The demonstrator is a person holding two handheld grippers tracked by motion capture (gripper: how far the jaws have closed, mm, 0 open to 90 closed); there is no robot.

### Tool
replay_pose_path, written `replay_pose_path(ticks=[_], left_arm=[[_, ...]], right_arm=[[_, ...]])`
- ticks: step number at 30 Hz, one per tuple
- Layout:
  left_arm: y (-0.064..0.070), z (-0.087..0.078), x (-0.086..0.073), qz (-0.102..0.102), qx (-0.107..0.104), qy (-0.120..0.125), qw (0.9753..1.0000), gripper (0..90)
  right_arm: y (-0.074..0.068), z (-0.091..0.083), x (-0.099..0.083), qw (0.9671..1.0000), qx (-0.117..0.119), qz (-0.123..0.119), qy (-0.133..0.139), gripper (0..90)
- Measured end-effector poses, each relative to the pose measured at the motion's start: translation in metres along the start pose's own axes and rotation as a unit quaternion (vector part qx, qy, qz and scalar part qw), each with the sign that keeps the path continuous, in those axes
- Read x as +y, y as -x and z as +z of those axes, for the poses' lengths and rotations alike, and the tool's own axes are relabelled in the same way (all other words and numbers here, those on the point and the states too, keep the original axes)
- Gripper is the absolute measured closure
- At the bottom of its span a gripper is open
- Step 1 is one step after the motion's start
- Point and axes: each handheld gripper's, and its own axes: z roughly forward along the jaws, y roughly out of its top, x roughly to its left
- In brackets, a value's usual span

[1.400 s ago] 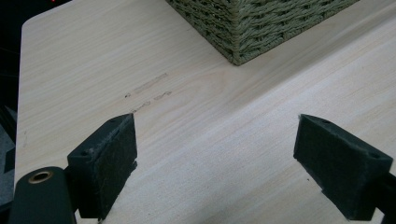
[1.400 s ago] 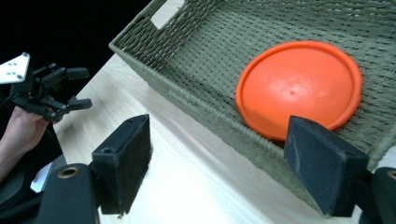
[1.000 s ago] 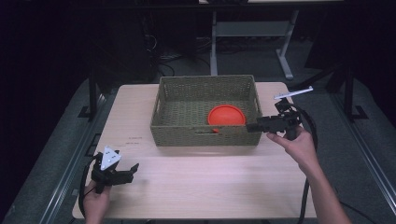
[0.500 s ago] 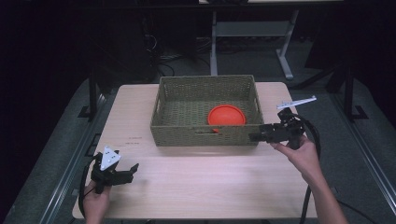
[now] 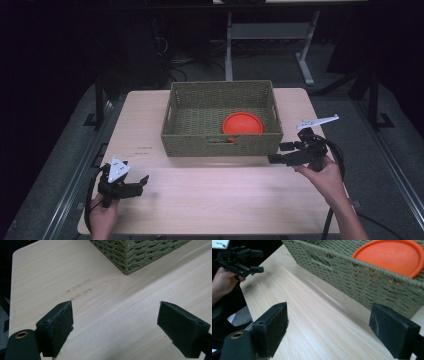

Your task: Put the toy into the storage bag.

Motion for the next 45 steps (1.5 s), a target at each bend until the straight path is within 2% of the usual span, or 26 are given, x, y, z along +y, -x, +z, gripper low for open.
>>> replay_pose_path(ticks=[9, 17, 26, 29, 34, 39, 45], left_arm=[[0.000, 0.000, 0.000, -0.001, 0.000, 0.003, 1.0000, 12.8], [0.000, 0.000, 0.000, -0.001, 0.000, 0.003, 1.0000, 12.8], [0.001, 0.001, 0.000, 0.004, -0.002, 0.000, 1.0000, 12.8], [0.001, 0.000, 0.000, 0.004, -0.003, 0.000, 1.0000, 12.9], [0.001, 0.000, 0.000, 0.003, -0.003, 0.001, 1.0000, 12.8], [0.002, 0.000, 0.000, 0.002, -0.003, 0.005, 1.0000, 12.8], [0.002, 0.001, 0.000, 0.001, -0.005, 0.002, 1.0000, 12.8]], right_arm=[[0.004, 0.004, -0.014, 1.0000, 0.002, 0.005, -0.003, 14.5], [0.013, 0.009, -0.030, 0.9998, -0.010, 0.016, -0.011, 14.9], [0.021, 0.005, -0.046, 0.9993, -0.015, 0.032, -0.014, 14.9], [0.022, 0.004, -0.050, 0.9992, -0.022, 0.028, -0.019, 14.9], [0.025, 0.001, -0.059, 0.9993, -0.013, 0.034, -0.012, 14.9], [0.029, 0.001, -0.071, 0.9989, -0.017, 0.040, -0.014, 14.9], [0.031, 0.001, -0.084, 0.9984, -0.004, 0.054, -0.013, 14.9]])
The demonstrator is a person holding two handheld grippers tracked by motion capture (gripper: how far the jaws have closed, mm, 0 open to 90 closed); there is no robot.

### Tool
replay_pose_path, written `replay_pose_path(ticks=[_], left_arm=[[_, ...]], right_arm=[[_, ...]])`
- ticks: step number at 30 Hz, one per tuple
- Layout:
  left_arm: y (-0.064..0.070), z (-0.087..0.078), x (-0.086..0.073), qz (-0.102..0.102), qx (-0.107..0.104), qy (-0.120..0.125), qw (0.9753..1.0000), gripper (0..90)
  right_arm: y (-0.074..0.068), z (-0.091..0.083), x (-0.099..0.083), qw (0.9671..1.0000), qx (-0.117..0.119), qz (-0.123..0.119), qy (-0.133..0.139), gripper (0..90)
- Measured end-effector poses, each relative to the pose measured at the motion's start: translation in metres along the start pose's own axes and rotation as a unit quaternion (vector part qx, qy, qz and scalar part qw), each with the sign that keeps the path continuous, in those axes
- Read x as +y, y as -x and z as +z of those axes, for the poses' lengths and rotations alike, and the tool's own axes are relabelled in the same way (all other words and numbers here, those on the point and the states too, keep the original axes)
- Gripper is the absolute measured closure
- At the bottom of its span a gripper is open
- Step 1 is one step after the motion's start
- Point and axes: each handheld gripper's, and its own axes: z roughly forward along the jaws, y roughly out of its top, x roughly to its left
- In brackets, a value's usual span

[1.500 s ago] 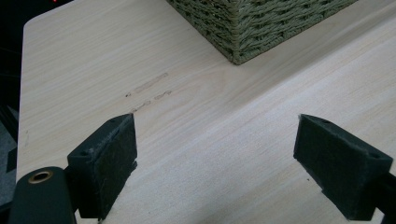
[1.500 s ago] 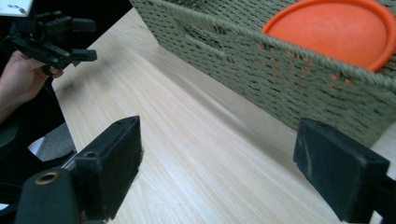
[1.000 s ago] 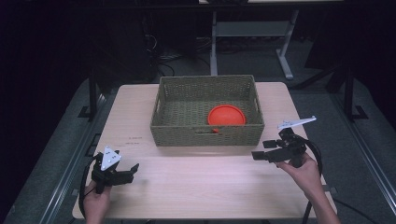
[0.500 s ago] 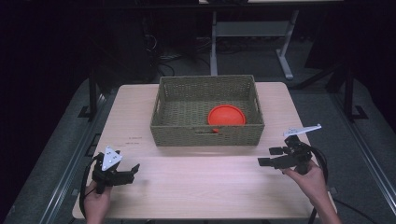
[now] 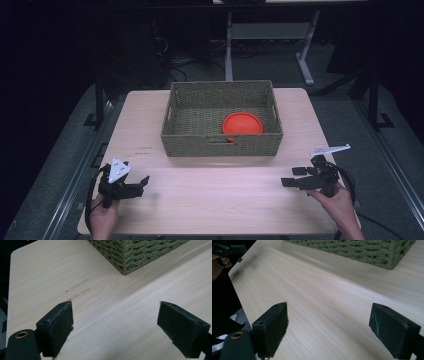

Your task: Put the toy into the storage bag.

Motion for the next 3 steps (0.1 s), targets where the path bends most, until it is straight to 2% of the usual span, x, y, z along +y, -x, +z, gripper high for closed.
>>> replay_pose_path(ticks=[3], left_arm=[[0.0012, 0.0001, 0.0009, 0.008, 0.001, -0.005, 1.0000, 12.8]], right_arm=[[-0.0020, 0.0008, -0.0054, 1.0000, 0.003, -0.001, -0.002, 14.9]])
